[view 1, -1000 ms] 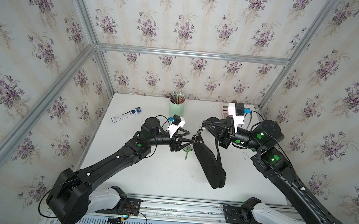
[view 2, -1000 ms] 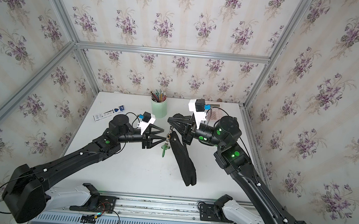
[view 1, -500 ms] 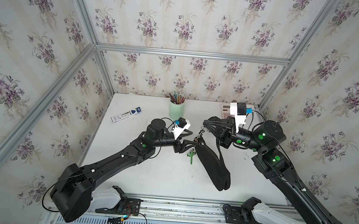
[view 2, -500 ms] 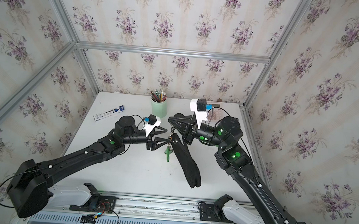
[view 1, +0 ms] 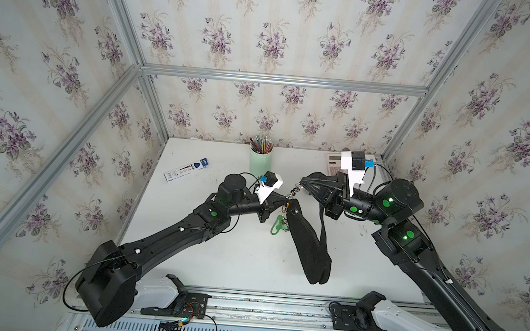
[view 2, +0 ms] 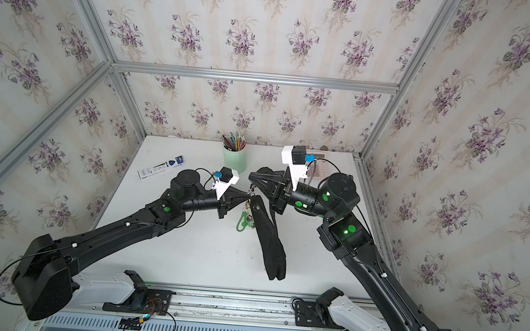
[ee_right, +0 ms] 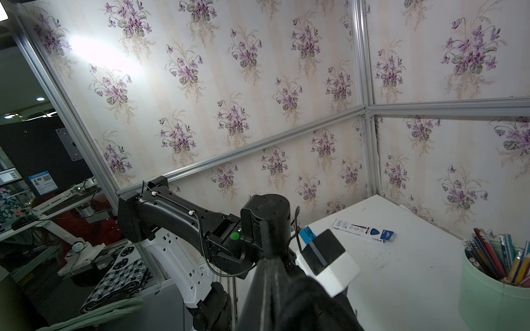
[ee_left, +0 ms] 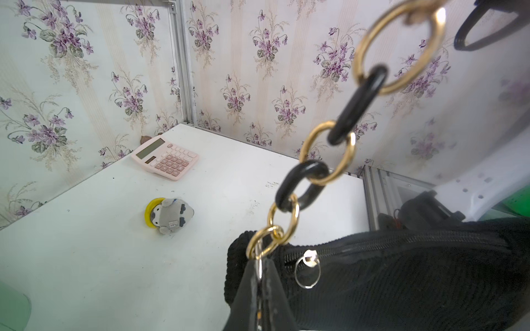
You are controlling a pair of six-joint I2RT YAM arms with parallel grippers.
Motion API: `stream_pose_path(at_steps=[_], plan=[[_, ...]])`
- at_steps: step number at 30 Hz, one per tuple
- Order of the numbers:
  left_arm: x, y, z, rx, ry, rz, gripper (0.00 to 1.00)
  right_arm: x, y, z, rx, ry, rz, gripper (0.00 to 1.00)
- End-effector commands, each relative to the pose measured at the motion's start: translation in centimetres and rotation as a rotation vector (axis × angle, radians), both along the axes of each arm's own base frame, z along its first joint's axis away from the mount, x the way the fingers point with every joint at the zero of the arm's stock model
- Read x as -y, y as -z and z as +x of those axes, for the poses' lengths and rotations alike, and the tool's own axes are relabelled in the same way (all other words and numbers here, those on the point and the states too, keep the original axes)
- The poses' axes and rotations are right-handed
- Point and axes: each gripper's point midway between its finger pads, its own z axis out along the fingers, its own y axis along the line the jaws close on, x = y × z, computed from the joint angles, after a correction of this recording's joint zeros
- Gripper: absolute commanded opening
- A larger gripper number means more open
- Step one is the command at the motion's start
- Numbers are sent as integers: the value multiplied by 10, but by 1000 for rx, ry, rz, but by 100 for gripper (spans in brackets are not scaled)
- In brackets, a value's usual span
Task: Remove the decoration from the bag
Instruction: Remove the decoration item from the bag.
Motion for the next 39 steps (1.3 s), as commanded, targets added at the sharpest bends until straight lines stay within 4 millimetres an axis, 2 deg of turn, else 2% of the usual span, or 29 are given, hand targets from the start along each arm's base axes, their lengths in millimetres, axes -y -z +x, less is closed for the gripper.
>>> stream_pose_path(at_steps=[1, 5, 11, 13, 15, 18, 20, 23, 29, 39], plan=[[-1, -6, 0, 17, 3, 2, 0, 5, -4, 3, 47, 50, 4, 0], [-3, -15, -5, -18, 38, 13, 0, 17, 20, 27, 15, 212, -53, 0], [-11, -45, -18, -97, 146, 8, 0, 49, 77, 70, -124, 404, -108, 0], [-14, -55, -23, -120, 182, 5, 0, 55, 91, 75, -166, 402, -103, 3], [-17, -65, -28, -139, 208, 5, 0, 57, 100, 77, -184, 394, -98, 15], [-22, -79, -35, -156, 244, 11, 0, 57, 102, 74, -175, 368, -92, 28], [-23, -87, -40, -163, 269, 21, 0, 54, 96, 67, -143, 330, -77, 39], [-25, -95, -48, -183, 311, 43, 0, 48, 83, 48, -72, 234, -43, 48], [-25, -104, -60, -219, 394, 52, 0, 33, 66, 5, 35, -33, 12, 51], [-22, -111, -66, -245, 456, 25, 0, 7, 69, -6, 20, -196, -9, 51]])
